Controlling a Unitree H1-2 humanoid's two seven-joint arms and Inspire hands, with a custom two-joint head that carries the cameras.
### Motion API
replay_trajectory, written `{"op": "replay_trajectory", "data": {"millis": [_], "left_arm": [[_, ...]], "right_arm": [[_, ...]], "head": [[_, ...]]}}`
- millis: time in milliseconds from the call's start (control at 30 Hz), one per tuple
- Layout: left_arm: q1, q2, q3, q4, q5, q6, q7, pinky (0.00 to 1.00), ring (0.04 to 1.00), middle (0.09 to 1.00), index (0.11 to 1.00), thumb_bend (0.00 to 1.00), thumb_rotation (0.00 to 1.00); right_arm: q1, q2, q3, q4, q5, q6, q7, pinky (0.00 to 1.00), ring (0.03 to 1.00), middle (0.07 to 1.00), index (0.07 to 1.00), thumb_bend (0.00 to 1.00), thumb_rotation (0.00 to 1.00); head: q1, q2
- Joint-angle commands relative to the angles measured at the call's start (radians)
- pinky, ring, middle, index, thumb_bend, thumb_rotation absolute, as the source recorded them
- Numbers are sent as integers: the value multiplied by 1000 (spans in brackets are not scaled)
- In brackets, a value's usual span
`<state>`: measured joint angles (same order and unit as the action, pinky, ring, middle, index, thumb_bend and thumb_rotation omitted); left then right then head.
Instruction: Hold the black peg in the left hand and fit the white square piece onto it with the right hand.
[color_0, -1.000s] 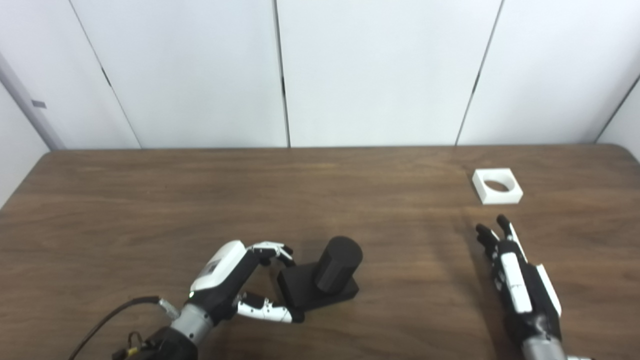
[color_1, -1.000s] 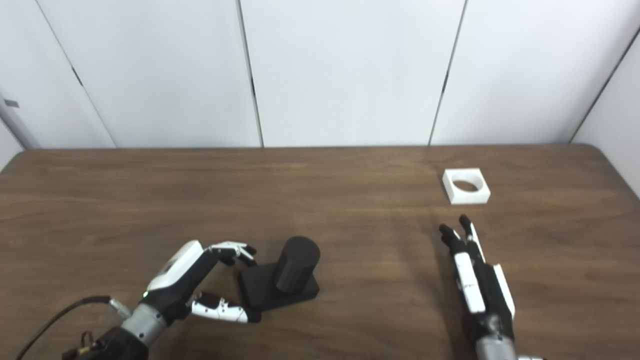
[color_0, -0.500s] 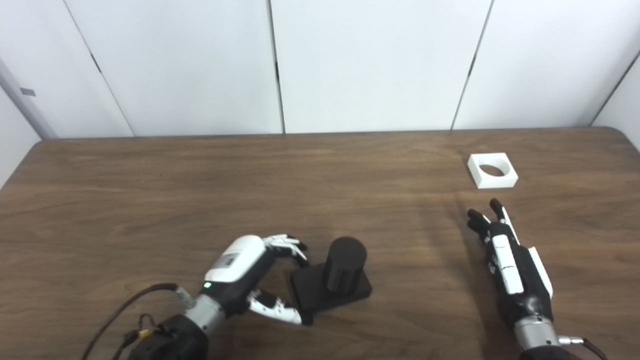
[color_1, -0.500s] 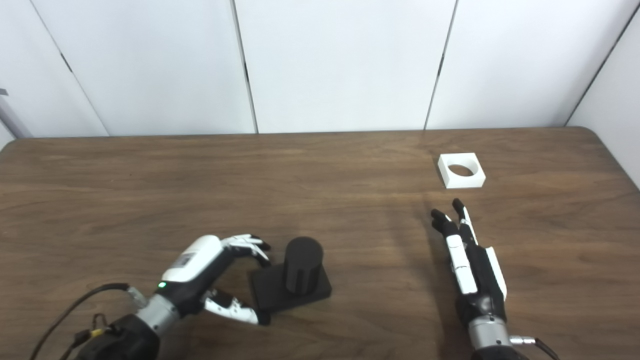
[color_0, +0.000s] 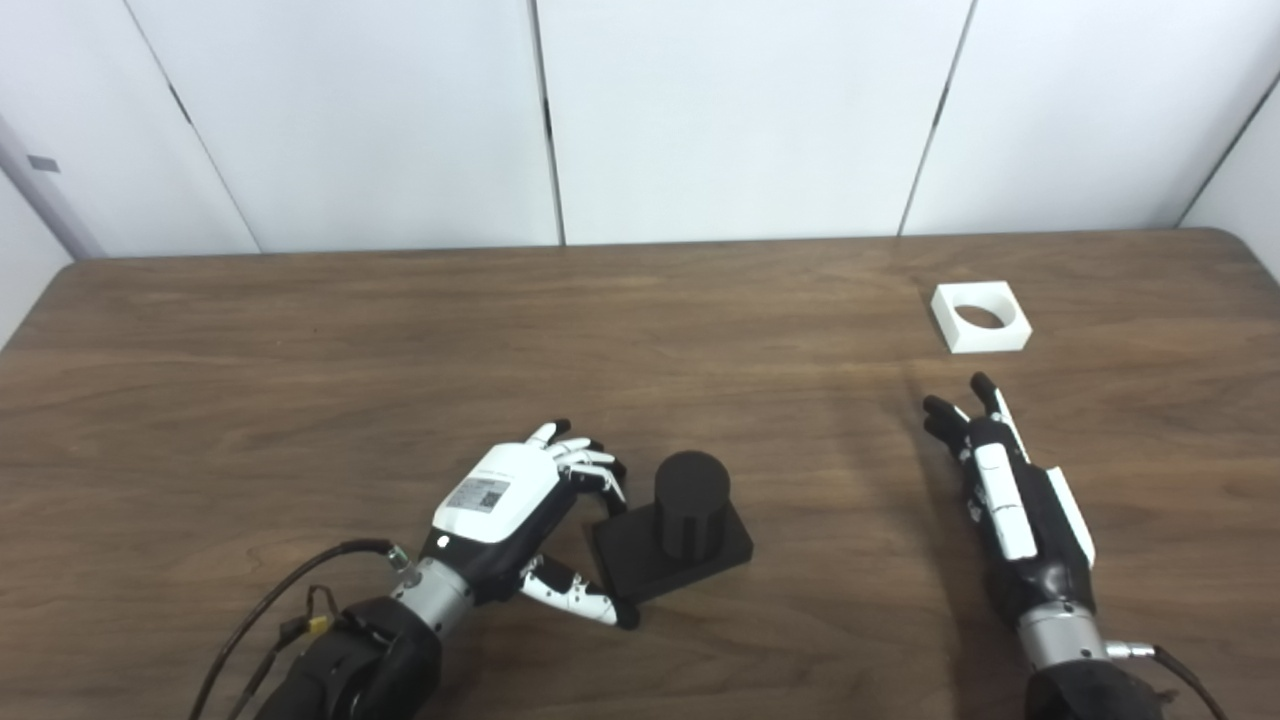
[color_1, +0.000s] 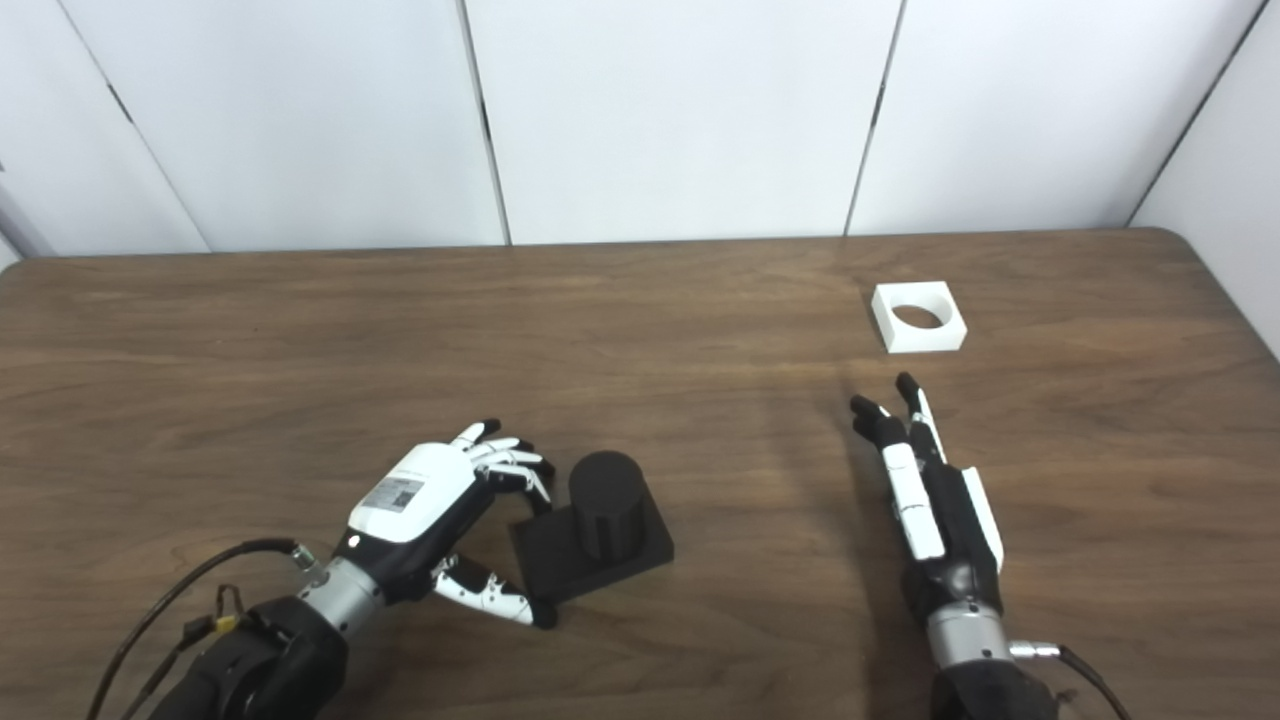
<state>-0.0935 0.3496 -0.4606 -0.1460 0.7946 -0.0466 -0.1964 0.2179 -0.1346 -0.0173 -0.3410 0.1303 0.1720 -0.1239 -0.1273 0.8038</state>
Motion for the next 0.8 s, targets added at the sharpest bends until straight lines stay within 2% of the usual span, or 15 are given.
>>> {"op": "replay_trajectory", "data": {"millis": [0, 333, 567, 767], "left_arm": [[1, 19, -27, 71, 50, 8, -36, 1000, 894, 811, 492, 504, 55], [-29, 31, -42, 79, 86, -23, -26, 998, 898, 814, 491, 507, 55], [-72, 62, -65, 106, 58, -104, -26, 1000, 904, 809, 491, 505, 54], [-103, 65, -76, 144, 61, -162, -5, 971, 879, 796, 491, 507, 55]], "right_arm": [[-4, 56, 5, -33, -5, 1, 3, 1000, 892, 871, 1000, 643, 877], [-2, 57, 5, -43, 0, 13, 3, 1000, 890, 872, 1000, 647, 874], [1, 60, 5, -47, 6, 11, 4, 1000, 887, 868, 1000, 657, 872], [2, 59, 6, -53, 0, 16, 2, 1000, 891, 871, 1000, 645, 877]], "head": [[0, 1], [-7, 6], [-15, 9], [-17, 10]]}}
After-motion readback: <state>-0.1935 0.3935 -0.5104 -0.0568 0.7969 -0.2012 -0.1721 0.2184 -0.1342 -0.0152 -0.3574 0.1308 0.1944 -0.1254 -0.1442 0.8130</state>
